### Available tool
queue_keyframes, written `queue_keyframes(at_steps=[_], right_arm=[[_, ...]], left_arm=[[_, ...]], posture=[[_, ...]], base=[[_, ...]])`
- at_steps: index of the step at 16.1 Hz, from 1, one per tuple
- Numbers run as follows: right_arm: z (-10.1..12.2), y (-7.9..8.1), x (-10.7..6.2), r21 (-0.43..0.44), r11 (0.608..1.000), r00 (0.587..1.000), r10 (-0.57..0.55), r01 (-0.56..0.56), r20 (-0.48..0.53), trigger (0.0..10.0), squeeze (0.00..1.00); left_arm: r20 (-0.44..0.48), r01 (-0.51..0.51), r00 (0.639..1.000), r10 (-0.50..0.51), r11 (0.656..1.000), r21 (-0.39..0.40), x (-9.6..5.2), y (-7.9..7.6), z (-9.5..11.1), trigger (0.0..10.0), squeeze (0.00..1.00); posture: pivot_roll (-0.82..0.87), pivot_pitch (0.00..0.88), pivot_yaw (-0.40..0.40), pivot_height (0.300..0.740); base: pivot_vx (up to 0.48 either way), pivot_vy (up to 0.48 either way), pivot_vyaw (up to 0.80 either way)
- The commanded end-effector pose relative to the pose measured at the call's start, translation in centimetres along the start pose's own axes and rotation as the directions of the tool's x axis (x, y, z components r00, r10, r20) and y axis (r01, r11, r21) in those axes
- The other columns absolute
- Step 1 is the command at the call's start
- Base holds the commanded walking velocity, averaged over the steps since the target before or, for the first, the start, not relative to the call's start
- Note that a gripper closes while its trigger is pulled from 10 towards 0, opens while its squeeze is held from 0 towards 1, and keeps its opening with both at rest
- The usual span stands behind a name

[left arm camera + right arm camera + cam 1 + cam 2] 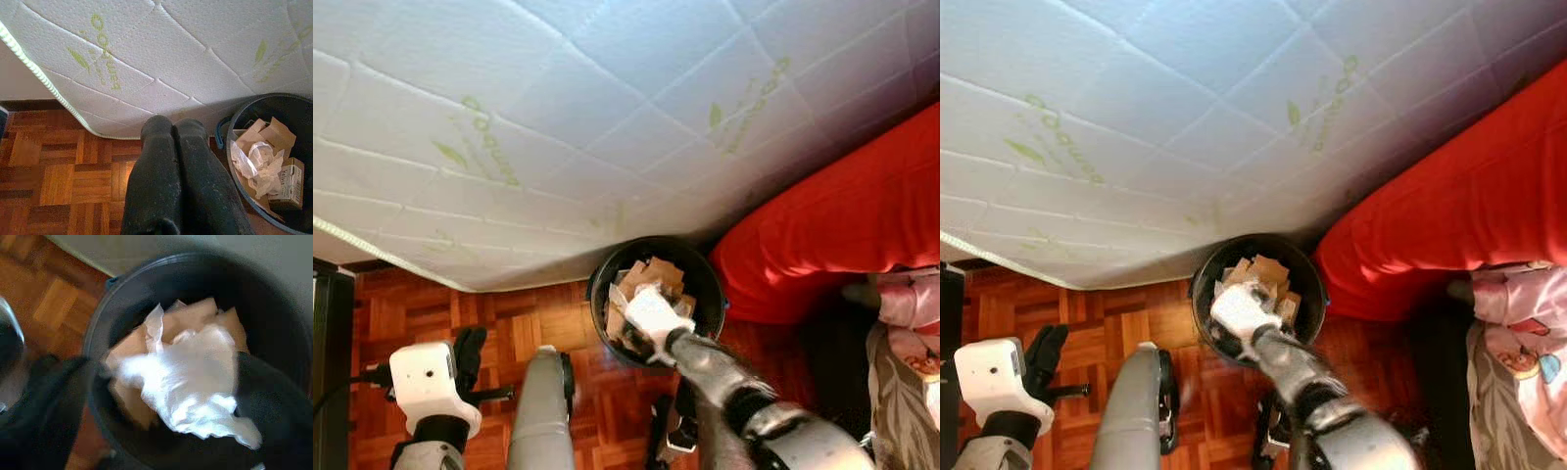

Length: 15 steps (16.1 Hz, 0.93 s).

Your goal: Clean up the room

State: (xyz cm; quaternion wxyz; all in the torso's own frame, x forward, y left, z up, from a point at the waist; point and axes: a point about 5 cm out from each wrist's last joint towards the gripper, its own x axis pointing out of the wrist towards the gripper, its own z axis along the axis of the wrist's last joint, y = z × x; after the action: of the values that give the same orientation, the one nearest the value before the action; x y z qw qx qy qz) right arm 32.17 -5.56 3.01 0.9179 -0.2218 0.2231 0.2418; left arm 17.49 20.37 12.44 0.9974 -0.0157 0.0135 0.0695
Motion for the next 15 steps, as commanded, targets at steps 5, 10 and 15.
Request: queue_keyframes(at_steps=[5,10,15], right_arm=[[-1.7,-2.9,-0.5,-0.015,0.982,0.979,-0.188,0.187,-0.077,10.0,0.0],[-5.2,-2.3,-1.3,0.005,0.989,0.96,-0.145,0.15,-0.241,10.0,0.0],[-2.7,-2.0,-0.8,0.091,0.989,0.992,-0.115,0.119,-0.044,10.0,0.0]], left_arm=[[-0.033,-0.016,0.999,0.016,1.0,-0.003,-0.6,0.2,-0.4,10.0,0.0],[-0.031,-0.016,0.999,0.016,1.0,-0.006,-0.6,0.1,-0.4,10.0,0.0],[-0.028,-0.018,0.999,0.018,1.0,-0.003,-0.5,0.2,-0.3,10.0,0.0]], posture=[[0.36,0.537,-0.101,0.641],[0.35,0.537,-0.101,0.641],[0.35,0.539,-0.104,0.641]], base=[[0.0,0.0,0.0],[0.0,0.0,0.0],[0.0,0.0,0.0]])
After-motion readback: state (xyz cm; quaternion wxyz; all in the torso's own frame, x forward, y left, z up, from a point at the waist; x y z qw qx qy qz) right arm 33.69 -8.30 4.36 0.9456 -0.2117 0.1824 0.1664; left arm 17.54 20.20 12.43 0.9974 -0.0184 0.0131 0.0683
